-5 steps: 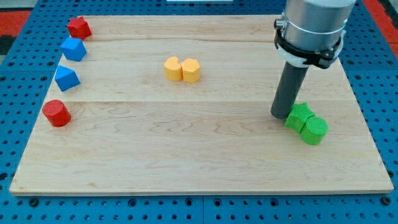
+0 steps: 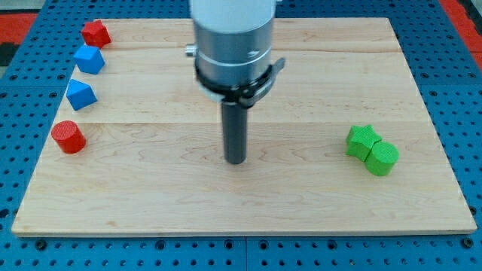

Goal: Slide red circle right a bit

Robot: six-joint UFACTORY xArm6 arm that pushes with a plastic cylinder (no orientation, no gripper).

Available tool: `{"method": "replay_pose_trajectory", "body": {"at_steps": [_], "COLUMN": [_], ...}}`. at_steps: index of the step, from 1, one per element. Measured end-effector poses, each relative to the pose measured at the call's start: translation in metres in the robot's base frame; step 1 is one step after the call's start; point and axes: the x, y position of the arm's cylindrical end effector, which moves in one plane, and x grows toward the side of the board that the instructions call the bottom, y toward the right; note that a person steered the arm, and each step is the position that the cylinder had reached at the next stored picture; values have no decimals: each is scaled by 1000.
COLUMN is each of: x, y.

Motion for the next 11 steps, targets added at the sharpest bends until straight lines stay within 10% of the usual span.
{"method": "replay_pose_trajectory", "body": {"at_steps": [6, 11], "x": [16, -40], "y": [-268, -224]}}
